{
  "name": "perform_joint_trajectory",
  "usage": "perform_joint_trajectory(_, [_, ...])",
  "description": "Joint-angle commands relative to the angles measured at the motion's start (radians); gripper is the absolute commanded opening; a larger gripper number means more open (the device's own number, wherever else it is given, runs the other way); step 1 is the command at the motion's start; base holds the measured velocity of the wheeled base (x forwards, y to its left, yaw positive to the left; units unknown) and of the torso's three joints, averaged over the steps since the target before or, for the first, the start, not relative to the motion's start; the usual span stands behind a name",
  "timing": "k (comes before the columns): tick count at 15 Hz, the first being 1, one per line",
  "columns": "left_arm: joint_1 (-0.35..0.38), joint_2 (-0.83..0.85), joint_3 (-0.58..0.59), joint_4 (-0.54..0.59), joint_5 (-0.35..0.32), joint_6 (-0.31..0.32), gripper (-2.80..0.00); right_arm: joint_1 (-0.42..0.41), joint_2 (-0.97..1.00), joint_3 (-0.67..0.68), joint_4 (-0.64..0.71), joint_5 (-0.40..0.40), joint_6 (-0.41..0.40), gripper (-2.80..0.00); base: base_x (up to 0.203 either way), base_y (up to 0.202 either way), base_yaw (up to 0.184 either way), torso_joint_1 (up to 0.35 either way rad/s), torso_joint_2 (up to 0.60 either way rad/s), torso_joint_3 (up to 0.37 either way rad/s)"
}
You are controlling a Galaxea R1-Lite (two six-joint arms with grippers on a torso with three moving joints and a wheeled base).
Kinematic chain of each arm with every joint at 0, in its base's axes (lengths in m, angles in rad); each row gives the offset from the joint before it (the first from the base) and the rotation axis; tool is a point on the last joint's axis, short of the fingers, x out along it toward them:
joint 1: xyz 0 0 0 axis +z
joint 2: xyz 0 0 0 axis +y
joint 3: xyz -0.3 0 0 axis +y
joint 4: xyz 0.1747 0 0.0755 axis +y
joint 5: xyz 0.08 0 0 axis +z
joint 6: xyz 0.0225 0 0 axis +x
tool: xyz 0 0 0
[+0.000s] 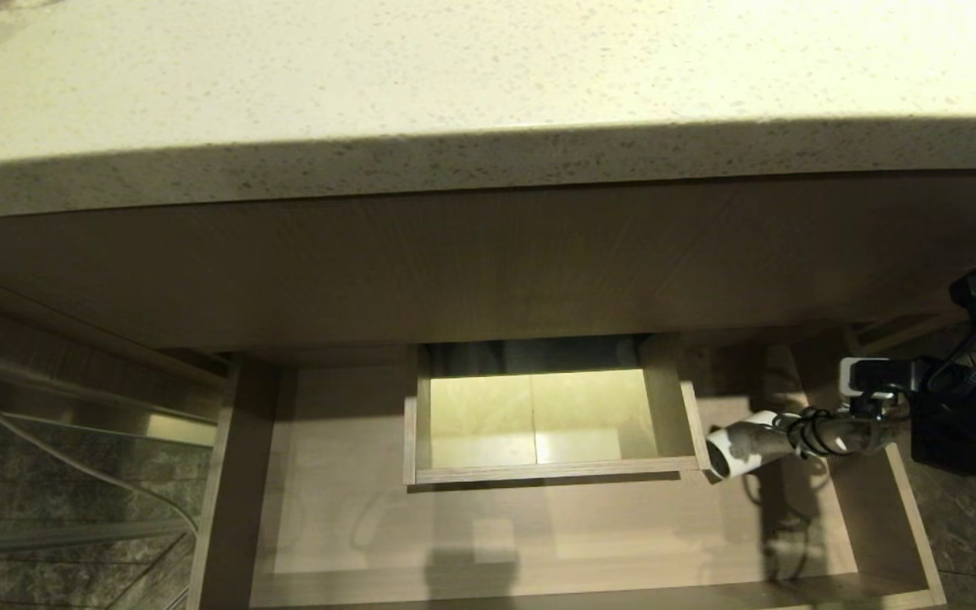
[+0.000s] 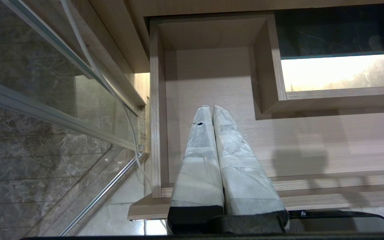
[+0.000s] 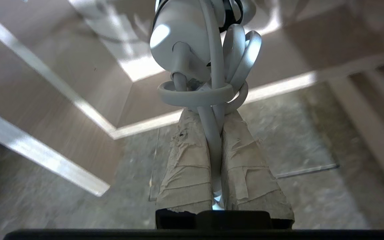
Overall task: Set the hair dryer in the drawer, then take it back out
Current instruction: Put it into the drawer
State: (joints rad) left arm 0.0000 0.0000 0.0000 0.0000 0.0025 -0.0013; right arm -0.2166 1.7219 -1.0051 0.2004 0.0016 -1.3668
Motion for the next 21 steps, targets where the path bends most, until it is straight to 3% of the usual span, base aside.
perform_joint_trajectory(1, [0.000, 0.000, 0.000, 0.000, 0.001, 0.000, -2.80, -0.007, 0.011, 0.009, 0.002, -0.019, -0.008, -2.80, 0.000, 0.000, 0.000, 0.000, 0.00, 0.000])
perform_joint_trajectory(2, [0.000, 0.000, 0.000, 0.000, 0.001, 0.000, -2.80, -0.013, 0.017, 0.012, 0.002, -0.021, -0.008, -1.19, 0.000, 0.000, 0.000, 0.000, 0.00, 0.000])
perform_joint_trajectory(3, [0.000, 0.000, 0.000, 0.000, 0.001, 0.001, -2.80, -0.015, 0.022, 0.013, 0.002, -0.022, -0.008, 0.00, 0.000, 0.000, 0.000, 0.000, 0.00, 0.000])
perform_joint_trajectory(13, [0.000, 0.000, 0.000, 0.000, 0.001, 0.000, -2.80, -0.038, 0.027, -0.012, -0.024, -0.022, -0.010, 0.00, 0.000, 0.000, 0.000, 0.000, 0.00, 0.000])
perform_joint_trajectory(15, [0.000, 0.000, 0.000, 0.000, 0.001, 0.000, -2.80, -0.053, -0.007, -0.006, -0.012, -0.022, -0.041, 0.00, 0.000, 0.000, 0.000, 0.000, 0.00, 0.000])
perform_joint_trajectory(18, [0.000, 0.000, 0.000, 0.000, 0.001, 0.000, -2.80, -0.091, -0.083, 0.043, 0.032, -0.015, -0.149, 0.00, 0.000, 0.000, 0.000, 0.000, 0.00, 0.000])
perform_joint_trajectory(21, [0.000, 0.000, 0.000, 0.000, 0.001, 0.000, -2.80, -0.095, -0.129, 0.072, 0.035, -0.019, -0.168, 0.00, 0.000, 0.000, 0.000, 0.000, 0.00, 0.000])
